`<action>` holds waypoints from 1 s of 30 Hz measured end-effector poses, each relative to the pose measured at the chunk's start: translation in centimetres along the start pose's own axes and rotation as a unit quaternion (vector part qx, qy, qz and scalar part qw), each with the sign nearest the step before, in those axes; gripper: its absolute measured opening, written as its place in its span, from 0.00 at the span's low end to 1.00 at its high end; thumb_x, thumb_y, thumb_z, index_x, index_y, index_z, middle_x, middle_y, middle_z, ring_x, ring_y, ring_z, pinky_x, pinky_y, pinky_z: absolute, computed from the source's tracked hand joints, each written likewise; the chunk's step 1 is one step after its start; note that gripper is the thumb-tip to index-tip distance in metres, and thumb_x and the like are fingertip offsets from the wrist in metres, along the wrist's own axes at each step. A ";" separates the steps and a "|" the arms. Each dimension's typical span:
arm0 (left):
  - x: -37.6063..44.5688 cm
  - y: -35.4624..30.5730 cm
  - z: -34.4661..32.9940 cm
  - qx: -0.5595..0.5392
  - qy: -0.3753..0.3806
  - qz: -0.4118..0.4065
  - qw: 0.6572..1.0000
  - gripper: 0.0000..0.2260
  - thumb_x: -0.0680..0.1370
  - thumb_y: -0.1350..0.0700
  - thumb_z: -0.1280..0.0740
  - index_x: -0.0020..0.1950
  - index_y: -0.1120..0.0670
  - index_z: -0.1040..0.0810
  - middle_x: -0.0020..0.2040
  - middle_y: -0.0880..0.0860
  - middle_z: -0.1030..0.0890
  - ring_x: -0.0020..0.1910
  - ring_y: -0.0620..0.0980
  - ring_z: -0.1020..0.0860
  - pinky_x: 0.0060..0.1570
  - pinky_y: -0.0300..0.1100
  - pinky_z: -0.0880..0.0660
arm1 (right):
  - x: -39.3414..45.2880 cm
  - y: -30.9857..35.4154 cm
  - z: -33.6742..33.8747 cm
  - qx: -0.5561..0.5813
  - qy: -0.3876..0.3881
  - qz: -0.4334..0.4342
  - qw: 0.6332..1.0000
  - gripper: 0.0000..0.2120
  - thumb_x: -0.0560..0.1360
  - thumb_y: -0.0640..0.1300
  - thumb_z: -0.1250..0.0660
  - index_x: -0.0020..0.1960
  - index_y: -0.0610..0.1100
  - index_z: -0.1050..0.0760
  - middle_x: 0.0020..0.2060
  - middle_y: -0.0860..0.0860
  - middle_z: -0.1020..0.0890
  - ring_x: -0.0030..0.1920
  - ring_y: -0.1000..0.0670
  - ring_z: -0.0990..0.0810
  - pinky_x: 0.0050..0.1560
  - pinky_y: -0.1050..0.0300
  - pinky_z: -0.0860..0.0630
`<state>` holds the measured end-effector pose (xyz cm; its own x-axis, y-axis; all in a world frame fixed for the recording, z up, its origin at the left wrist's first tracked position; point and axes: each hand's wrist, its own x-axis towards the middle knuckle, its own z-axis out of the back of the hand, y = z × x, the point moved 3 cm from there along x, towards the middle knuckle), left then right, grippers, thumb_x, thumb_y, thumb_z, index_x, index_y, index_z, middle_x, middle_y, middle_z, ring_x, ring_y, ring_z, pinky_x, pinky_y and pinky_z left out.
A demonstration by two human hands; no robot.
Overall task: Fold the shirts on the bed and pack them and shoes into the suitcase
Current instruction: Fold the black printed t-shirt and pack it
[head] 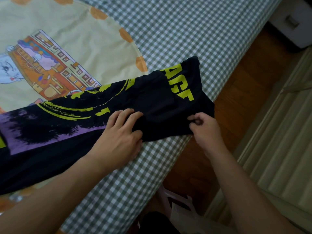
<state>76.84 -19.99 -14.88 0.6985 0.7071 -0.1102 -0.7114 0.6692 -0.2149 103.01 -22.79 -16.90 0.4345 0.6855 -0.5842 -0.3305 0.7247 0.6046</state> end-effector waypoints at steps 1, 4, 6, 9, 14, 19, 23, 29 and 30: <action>0.2 0.0 0.0 -0.014 0.001 0.006 1.000 0.15 0.80 0.47 0.38 0.44 0.52 0.15 0.72 0.57 0.28 0.73 0.62 0.33 0.74 0.59 0.42 | 0.0 0.0 0.2 -0.046 -0.005 0.016 0.999 0.10 0.78 0.37 0.32 0.49 0.53 0.21 0.50 0.52 0.20 0.50 0.53 0.20 0.44 0.60 0.24; 1.5 -0.8 0.8 -0.059 -0.051 -0.012 0.997 0.12 0.81 0.48 0.34 0.45 0.53 0.17 0.67 0.56 0.25 0.68 0.60 0.29 0.67 0.57 0.34 | 0.2 0.8 1.7 -0.088 -0.078 0.037 0.992 0.08 0.78 0.39 0.33 0.51 0.52 0.23 0.47 0.51 0.21 0.44 0.53 0.21 0.38 0.63 0.29; 2.4 -1.0 0.8 -0.080 -0.075 -0.002 0.994 0.09 0.80 0.50 0.32 0.55 0.54 0.20 0.64 0.56 0.25 0.61 0.58 0.27 0.58 0.51 0.30 | 0.7 1.7 2.6 -0.061 -0.118 0.029 0.991 0.05 0.80 0.40 0.35 0.51 0.50 0.24 0.43 0.53 0.21 0.40 0.53 0.20 0.35 0.61 0.28; 3.2 -0.5 -0.4 -0.077 -0.032 0.036 0.996 0.19 0.78 0.53 0.30 0.67 0.53 0.27 0.59 0.53 0.26 0.54 0.54 0.27 0.50 0.48 0.28 | 2.6 3.8 2.5 -0.081 -0.086 0.007 0.993 0.08 0.82 0.48 0.38 0.47 0.48 0.22 0.40 0.50 0.17 0.41 0.47 0.16 0.44 0.46 0.17; 2.5 0.2 -1.9 -0.091 -0.028 0.076 0.993 0.20 0.75 0.61 0.27 0.66 0.55 0.25 0.55 0.53 0.24 0.49 0.54 0.27 0.45 0.47 0.28 | 6.6 6.7 1.6 -0.027 -0.016 -0.115 0.993 0.15 0.79 0.54 0.33 0.47 0.41 0.25 0.46 0.45 0.17 0.40 0.43 0.14 0.43 0.45 0.15; 3.8 1.5 0.7 -0.150 -0.038 0.137 0.978 0.08 0.78 0.57 0.30 0.57 0.53 0.20 0.49 0.50 0.22 0.47 0.53 0.24 0.46 0.49 0.26 | 7.2 6.9 1.8 -0.125 0.000 -0.086 0.988 0.05 0.76 0.46 0.28 0.46 0.46 0.23 0.42 0.45 0.18 0.38 0.46 0.19 0.38 0.51 0.21; 6.5 6.7 3.0 -0.347 0.034 0.276 0.896 0.03 0.80 0.55 0.30 0.52 0.47 0.20 0.47 0.44 0.19 0.45 0.45 0.22 0.45 0.40 0.28 | 7.8 11.9 2.7 0.038 0.059 0.101 0.992 0.15 0.76 0.49 0.27 0.61 0.52 0.24 0.55 0.50 0.19 0.50 0.53 0.19 0.52 0.54 0.20; 6.9 9.2 3.4 -0.372 0.105 0.301 0.872 0.02 0.81 0.53 0.31 0.49 0.48 0.21 0.44 0.46 0.16 0.41 0.46 0.20 0.39 0.40 0.28 | 6.5 13.7 -0.4 -0.479 0.205 0.341 0.782 0.27 0.75 0.46 0.28 0.72 0.54 0.28 0.67 0.54 0.24 0.70 0.48 0.31 0.76 0.48 0.42; 6.9 9.4 3.7 -0.380 0.122 0.286 0.871 0.03 0.81 0.53 0.31 0.48 0.48 0.21 0.44 0.46 0.16 0.42 0.47 0.19 0.42 0.42 0.25 | 7.3 14.9 -0.3 -0.466 0.178 0.356 0.790 0.20 0.76 0.41 0.32 0.67 0.52 0.24 0.62 0.52 0.20 0.66 0.47 0.26 0.73 0.47 0.38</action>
<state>74.71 -7.99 -14.09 0.3090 0.7429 -0.5938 -0.7561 -0.1869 -0.6272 101.03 -6.93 -12.28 -0.3476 0.7991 -0.4906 -0.9307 -0.2302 0.2844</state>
